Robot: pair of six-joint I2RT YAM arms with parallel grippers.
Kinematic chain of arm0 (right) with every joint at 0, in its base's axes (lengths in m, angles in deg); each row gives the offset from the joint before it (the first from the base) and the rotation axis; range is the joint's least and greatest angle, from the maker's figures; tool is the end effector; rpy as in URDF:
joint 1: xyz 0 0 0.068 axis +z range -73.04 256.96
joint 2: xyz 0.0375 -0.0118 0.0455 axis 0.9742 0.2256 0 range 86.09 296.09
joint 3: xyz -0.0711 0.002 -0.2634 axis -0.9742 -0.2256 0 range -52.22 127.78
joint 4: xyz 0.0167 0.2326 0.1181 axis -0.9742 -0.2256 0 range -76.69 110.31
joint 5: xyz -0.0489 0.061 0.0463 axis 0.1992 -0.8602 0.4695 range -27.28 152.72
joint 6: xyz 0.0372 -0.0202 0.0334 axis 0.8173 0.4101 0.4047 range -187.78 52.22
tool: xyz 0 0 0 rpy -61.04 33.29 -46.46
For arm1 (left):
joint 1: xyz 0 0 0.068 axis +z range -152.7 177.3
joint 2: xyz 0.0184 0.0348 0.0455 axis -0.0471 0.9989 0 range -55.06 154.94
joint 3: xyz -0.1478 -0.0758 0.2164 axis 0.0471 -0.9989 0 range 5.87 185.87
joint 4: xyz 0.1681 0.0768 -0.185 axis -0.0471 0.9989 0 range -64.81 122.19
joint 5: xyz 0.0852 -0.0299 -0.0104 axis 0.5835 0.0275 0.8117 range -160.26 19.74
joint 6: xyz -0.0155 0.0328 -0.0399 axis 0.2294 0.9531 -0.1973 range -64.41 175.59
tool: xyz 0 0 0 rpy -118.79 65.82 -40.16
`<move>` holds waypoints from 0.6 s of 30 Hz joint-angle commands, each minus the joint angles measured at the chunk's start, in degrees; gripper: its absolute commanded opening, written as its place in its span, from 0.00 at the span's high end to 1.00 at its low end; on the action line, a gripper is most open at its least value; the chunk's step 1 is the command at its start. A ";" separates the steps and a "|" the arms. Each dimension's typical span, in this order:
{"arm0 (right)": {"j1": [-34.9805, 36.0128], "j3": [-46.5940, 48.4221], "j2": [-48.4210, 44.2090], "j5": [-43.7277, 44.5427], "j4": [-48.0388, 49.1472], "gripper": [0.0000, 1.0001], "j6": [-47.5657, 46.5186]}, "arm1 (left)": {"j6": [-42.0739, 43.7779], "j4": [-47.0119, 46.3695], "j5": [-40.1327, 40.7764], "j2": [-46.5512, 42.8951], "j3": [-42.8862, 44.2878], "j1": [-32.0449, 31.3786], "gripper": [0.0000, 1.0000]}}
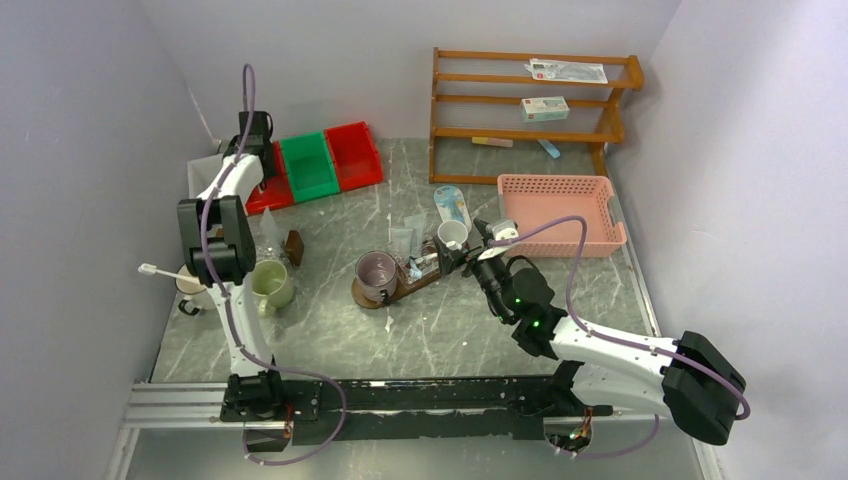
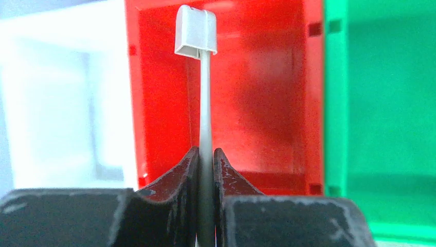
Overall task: Prepare toiletry sets of a toothbrush and toothpaste on the tray
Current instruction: Pick up the toothbrush from the storage box.
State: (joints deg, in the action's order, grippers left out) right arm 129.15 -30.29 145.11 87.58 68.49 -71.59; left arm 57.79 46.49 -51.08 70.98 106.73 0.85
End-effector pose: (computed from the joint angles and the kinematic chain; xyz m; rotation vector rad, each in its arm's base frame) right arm 0.1467 0.1646 0.2605 -0.3167 1.3712 0.4034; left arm 0.4950 0.0425 0.1990 -0.1873 2.3618 0.4462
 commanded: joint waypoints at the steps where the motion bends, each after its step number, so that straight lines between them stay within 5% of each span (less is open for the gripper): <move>1: -0.41 -0.15 -0.43 0.19 0.57 0.00 0.55 | -2.86 -4.32 -4.36 -8.54 -2.71 0.14 0.95; 18: -0.69 3.65 -1.67 -4.56 -3.97 0.00 3.72 | -13.20 -18.87 -31.61 -37.37 -26.91 -0.45 0.95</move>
State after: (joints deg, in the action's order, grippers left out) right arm 128.71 -29.30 144.85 85.09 66.20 -69.23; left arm 48.56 33.68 -71.37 38.17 83.89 0.83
